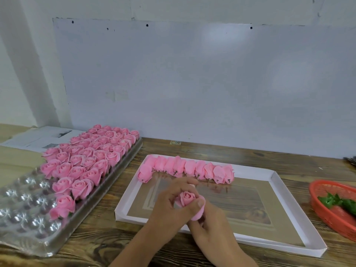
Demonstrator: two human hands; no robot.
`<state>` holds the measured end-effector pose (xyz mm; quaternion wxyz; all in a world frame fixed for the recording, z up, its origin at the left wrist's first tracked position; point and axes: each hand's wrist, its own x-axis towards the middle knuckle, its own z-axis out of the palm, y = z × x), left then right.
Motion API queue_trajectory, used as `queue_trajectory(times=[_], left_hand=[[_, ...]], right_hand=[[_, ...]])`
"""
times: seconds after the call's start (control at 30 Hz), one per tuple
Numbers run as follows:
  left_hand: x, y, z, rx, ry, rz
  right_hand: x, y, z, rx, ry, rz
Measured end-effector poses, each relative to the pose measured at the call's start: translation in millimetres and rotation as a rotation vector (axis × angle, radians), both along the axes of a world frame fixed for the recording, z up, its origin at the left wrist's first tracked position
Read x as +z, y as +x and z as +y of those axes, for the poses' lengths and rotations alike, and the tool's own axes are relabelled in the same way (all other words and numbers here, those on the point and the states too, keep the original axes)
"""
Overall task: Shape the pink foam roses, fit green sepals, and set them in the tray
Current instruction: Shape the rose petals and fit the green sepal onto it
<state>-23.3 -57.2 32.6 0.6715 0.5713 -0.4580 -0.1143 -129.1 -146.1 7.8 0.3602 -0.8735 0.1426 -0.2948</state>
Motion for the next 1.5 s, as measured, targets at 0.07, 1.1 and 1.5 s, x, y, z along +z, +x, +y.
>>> queue_trajectory(times=[0.07,1.1,1.5], left_hand=[[-1,0,-1,-0.028,0.027,0.003],[31,35,59,0.141,0.181,-0.044],[21,247,240,0.747,0.448,-0.007]], right_hand=[[0,0,1,-0.005,0.005,-0.014],[3,2,-1,-0.116,0.114,-0.022],[2,1,-2,-0.119,0.108,-0.032]])
